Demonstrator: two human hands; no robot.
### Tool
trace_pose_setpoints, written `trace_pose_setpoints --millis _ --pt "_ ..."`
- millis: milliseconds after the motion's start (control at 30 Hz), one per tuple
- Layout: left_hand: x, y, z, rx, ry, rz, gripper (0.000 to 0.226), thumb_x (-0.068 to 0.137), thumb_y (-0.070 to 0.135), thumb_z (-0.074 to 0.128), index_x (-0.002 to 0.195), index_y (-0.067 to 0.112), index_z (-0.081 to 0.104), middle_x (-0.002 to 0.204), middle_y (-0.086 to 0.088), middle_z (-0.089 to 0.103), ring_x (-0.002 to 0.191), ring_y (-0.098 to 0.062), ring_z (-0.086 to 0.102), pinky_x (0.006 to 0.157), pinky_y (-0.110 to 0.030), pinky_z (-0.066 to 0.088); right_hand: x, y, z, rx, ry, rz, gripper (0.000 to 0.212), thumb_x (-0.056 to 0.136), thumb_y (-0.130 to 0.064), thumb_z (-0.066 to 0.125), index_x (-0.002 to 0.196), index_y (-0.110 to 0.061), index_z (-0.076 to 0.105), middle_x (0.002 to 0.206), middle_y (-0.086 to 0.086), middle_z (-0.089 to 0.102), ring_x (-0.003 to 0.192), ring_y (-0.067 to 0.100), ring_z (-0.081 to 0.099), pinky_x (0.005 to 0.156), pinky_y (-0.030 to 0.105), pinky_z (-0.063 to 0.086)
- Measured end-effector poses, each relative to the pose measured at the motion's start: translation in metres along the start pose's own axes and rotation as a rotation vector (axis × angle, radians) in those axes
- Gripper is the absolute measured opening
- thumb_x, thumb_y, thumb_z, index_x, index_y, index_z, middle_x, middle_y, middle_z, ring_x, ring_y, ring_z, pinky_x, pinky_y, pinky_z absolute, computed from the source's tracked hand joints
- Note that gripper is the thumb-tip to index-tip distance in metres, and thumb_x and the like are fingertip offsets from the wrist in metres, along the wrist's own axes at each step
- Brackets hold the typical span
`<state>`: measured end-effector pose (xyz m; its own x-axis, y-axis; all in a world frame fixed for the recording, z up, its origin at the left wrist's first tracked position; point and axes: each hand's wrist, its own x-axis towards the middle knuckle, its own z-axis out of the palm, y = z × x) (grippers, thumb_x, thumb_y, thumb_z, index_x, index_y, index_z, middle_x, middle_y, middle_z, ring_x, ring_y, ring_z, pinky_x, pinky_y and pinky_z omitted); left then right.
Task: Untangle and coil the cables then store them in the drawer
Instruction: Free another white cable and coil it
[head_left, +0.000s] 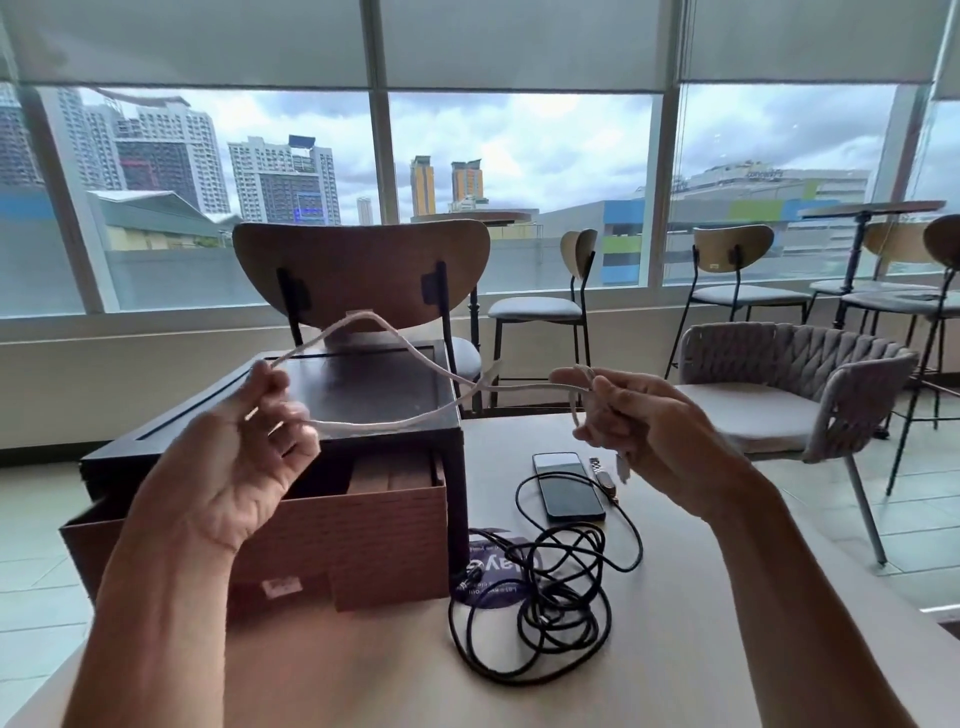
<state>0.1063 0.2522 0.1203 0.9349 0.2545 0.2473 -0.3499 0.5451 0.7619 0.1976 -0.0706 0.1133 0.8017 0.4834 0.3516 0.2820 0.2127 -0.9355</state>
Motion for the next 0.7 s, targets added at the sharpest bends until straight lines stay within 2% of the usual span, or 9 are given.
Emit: trace_pose_setpoints --millis 33,100,200,267,333,433,533,633,700 --pt "-0.003 -0.001 -0.005 0.154 0.138 0.064 0.015 0.083 0.027 0.069 0.075 0.015 0.068 0.055 0.008 0.052 0.053 -0.003 0.055 0.052 -0.015 0.047 -0.002 0.0 -0.002 0.047 -0.026 0.018 0.035 0.104 -0.01 0.035 0.125 0.002 0.061 0.06 -0.004 0.031 0.049 0.008 0.036 0.08 0.031 0.046" --pt "-0.006 -0.004 -0.011 0.505 0.266 0.132 0.021 0.097 0.025 0.059 0.081 0.015 0.068 0.057 0.007 0.057 0.062 -0.007 0.058 0.055 -0.015 0.048 -0.002 0.001 -0.002 0.121 -0.098 0.052 0.037 0.1 -0.015 0.041 0.123 0.005 0.063 0.062 -0.002 0.029 0.051 0.01 0.03 0.075 0.029 0.047" --pt "-0.008 -0.012 -0.012 1.046 0.269 0.139 0.024 0.101 0.023 0.057 0.084 0.014 0.072 0.076 -0.003 0.067 0.077 -0.017 0.062 0.064 -0.024 0.044 0.0 0.004 0.003 0.205 -0.198 0.08 0.042 0.099 -0.02 0.044 0.123 0.008 0.062 0.065 -0.002 0.024 0.056 0.013 0.019 0.074 0.029 0.047" --pt "-0.01 -0.016 -0.002 1.249 0.273 0.172 0.024 0.1 0.021 0.059 0.082 0.014 0.073 0.073 -0.005 0.066 0.071 -0.019 0.062 0.064 -0.027 0.042 0.001 0.005 0.007 0.252 -0.232 0.1 0.044 0.101 -0.022 0.043 0.123 0.011 0.06 0.068 -0.001 0.022 0.057 0.011 0.019 0.075 0.03 0.049" --pt "-0.006 -0.021 0.007 1.321 0.325 0.216 0.028 0.1 0.023 0.058 0.076 0.017 0.071 0.068 -0.004 0.064 0.07 -0.024 0.061 0.067 -0.031 0.046 0.001 0.004 0.008 0.286 -0.282 0.118 0.04 0.102 -0.021 0.042 0.116 0.01 0.063 0.069 -0.001 0.023 0.057 0.01 0.021 0.075 0.032 0.052" --pt "-0.001 -0.023 0.01 1.293 0.477 0.272 0.032 0.1 0.026 0.058 0.07 0.019 0.064 0.073 -0.003 0.066 0.081 -0.03 0.064 0.08 -0.039 0.05 -0.001 0.002 0.004 0.388 -0.329 0.133 0.03 0.102 -0.022 0.044 0.092 -0.004 0.065 0.068 -0.003 0.027 0.058 0.01 0.021 0.07 0.031 0.052" --pt "0.002 -0.019 -0.003 1.143 0.551 0.298 0.03 0.102 0.022 0.055 0.073 0.016 0.063 0.073 -0.004 0.07 0.082 -0.031 0.069 0.09 -0.048 0.055 0.001 0.0 -0.001 0.545 -0.225 0.175 0.032 0.1 -0.023 0.042 0.079 -0.009 0.062 0.063 -0.005 0.029 0.056 0.009 0.018 0.061 0.025 0.05" --pt "0.0 -0.017 -0.013 1.113 0.519 0.275 0.027 0.101 0.016 0.056 0.076 0.01 0.062 0.078 -0.012 0.069 0.074 -0.029 0.067 0.087 -0.044 0.054 0.005 0.0 -0.002 0.688 -0.086 0.199 0.028 0.096 -0.021 0.044 0.075 -0.01 0.059 0.059 -0.007 0.028 0.05 0.006 0.018 0.053 0.022 0.047" --pt "-0.003 -0.016 -0.016 1.192 0.411 0.264 0.024 0.099 0.016 0.06 0.077 0.009 0.064 0.08 -0.012 0.068 0.073 -0.027 0.061 0.079 -0.037 0.05 0.01 0.003 -0.001 0.798 -0.028 0.19 0.028 0.095 -0.018 0.043 0.074 -0.009 0.059 0.055 -0.008 0.03 0.043 0.005 0.026 0.05 0.019 0.043"
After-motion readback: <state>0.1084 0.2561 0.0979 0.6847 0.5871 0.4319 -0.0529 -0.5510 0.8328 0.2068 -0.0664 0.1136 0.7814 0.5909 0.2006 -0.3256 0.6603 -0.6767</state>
